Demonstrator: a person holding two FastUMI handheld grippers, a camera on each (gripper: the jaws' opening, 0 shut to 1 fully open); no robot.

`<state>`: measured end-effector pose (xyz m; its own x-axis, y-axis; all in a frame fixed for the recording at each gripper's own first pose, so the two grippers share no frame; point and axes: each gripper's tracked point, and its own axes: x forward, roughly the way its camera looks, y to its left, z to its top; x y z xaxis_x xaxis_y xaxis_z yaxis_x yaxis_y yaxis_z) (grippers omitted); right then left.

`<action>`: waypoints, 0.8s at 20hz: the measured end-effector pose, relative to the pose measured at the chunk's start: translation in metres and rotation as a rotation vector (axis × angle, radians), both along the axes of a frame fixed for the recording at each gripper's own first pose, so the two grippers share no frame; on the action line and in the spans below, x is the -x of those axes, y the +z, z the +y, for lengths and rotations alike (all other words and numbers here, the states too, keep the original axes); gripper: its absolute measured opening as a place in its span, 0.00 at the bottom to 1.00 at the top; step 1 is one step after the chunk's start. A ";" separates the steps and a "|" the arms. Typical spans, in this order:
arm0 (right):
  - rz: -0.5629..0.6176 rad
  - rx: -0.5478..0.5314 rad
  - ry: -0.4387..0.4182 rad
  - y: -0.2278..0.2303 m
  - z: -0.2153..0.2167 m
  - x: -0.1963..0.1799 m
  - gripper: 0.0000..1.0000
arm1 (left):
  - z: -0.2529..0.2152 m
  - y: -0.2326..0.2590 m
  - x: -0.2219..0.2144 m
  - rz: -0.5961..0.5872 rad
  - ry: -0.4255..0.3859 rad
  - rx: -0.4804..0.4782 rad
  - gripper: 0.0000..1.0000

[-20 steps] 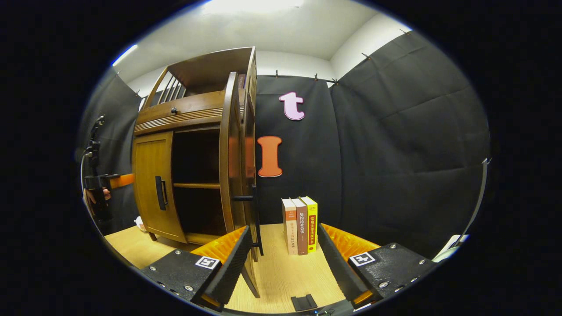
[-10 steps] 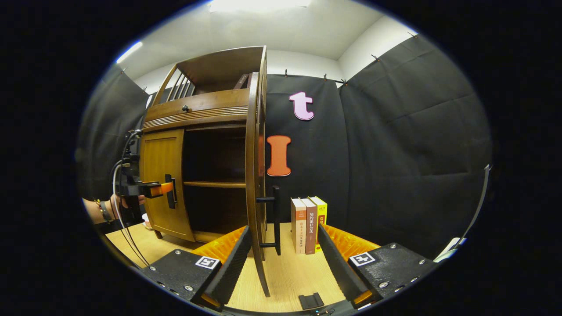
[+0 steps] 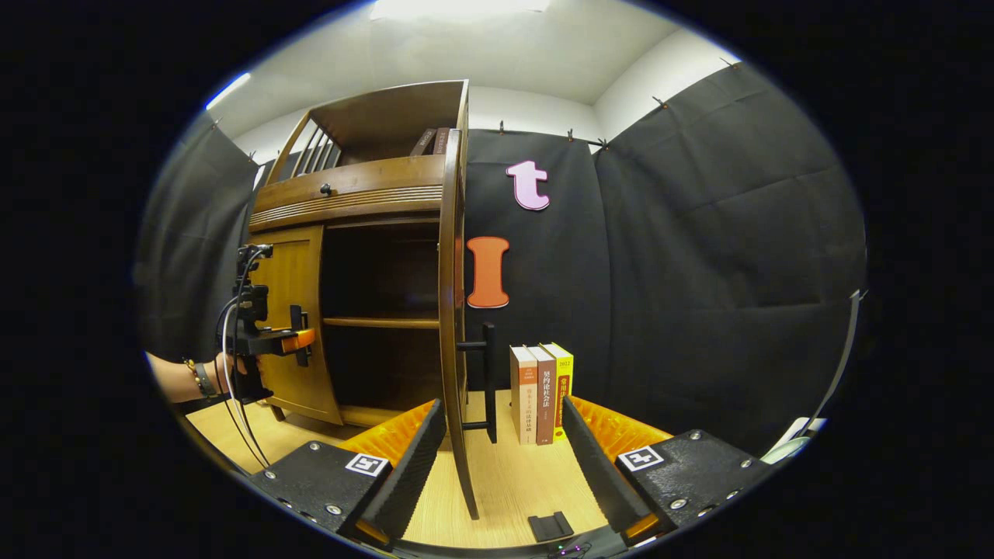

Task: Open the right door of the double-door shoe cabinet with the right hand, and open the left door with the left hand.

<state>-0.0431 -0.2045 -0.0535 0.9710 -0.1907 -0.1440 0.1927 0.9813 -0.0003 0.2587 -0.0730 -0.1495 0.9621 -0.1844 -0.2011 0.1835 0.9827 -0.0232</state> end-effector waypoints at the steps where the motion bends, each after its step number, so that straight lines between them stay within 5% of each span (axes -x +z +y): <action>1: 0.000 0.000 0.000 -0.001 0.000 -0.001 0.92 | 0.001 0.000 0.000 -0.003 0.023 -0.003 0.52; 2: 0.000 0.002 0.000 -0.002 0.000 -0.002 0.92 | 0.003 0.000 -0.001 -0.008 0.036 0.004 0.39; 5: 0.010 -0.002 0.011 -0.006 0.005 -0.001 0.92 | 0.002 -0.001 -0.003 0.006 0.060 0.029 0.29; 16: 0.010 0.010 0.056 -0.007 0.027 -0.005 0.92 | 0.018 0.015 0.051 0.059 0.135 -0.028 0.28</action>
